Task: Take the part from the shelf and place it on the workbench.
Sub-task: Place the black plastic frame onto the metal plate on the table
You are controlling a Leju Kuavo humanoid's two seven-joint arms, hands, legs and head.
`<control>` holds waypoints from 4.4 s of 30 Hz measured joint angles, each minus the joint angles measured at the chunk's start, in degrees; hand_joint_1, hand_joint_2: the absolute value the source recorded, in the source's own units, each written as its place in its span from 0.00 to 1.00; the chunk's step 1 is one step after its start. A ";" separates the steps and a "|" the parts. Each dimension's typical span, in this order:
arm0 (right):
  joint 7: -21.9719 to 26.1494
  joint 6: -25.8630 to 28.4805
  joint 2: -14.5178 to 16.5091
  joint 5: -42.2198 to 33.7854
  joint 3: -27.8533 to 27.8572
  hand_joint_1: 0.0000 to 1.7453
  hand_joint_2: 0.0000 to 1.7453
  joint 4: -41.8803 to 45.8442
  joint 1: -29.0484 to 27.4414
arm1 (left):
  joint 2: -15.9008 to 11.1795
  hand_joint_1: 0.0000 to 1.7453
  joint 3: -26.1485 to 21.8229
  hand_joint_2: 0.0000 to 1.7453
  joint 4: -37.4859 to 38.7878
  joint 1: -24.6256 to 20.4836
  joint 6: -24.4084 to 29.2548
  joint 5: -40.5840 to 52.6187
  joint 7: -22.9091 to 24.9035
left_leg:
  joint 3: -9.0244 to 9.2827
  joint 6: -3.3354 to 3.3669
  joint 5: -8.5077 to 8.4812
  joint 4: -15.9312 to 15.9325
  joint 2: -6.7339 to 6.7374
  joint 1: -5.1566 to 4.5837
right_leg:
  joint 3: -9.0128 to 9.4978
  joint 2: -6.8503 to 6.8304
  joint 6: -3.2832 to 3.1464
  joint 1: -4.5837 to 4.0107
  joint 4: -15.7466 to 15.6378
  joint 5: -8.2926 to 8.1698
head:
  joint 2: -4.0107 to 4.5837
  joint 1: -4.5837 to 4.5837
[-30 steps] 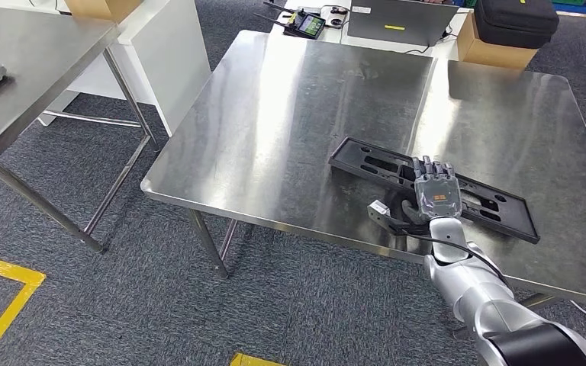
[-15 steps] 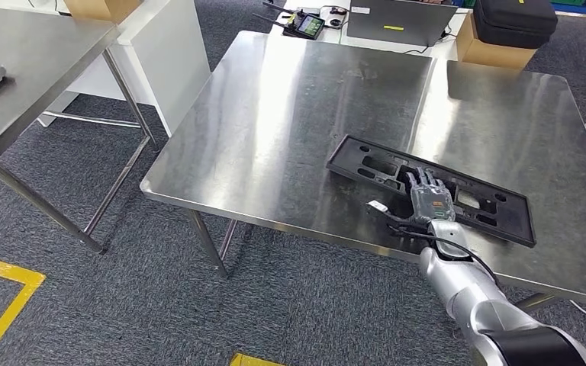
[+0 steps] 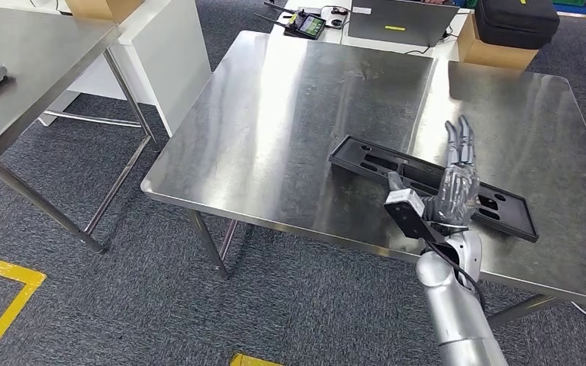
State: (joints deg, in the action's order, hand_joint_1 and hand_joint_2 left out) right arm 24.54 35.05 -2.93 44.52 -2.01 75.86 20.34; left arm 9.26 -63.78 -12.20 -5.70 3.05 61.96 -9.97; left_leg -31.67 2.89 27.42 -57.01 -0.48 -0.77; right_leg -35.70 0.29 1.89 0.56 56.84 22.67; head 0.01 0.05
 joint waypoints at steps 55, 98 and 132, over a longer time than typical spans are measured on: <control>15.41 -2.16 10.02 -29.70 -21.80 0.00 0.00 1.49 -19.71 | 4.26 0.00 -8.42 0.00 0.04 -1.23 13.11 -13.73 5.41 | 5.10 -0.89 3.59 -0.45 0.18 1.00 | 0.31 -0.06 -1.26 -0.21 0.30 -0.16 | -0.01 0.14; -41.23 -3.83 7.52 -23.24 -10.13 0.00 0.00 -65.14 -14.36 | 4.51 0.00 -10.34 0.00 0.00 -1.25 16.10 -14.89 4.61 | -5.04 0.49 -5.51 0.22 1.06 1.00 | 3.62 -0.48 1.92 0.32 11.84 8.54 | 0.01 0.03; -29.11 3.87 8.40 -31.62 6.56 0.00 0.00 -65.16 -12.89 | 3.70 0.00 -3.38 0.00 -0.02 -0.35 12.61 -2.27 9.52 | -6.43 -1.05 -5.92 -1.18 1.00 1.10 | 11.11 -0.39 0.68 -0.19 -0.72 9.44 | 0.01 -0.03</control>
State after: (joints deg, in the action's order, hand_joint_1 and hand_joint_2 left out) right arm -4.57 38.92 5.47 12.89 4.55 10.70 7.45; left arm 12.96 -67.17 -12.21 -6.05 15.65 59.69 -0.45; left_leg -38.09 1.84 21.50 -58.19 0.53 0.33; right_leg -24.59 -0.10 2.57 0.37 56.11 32.11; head 0.02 0.02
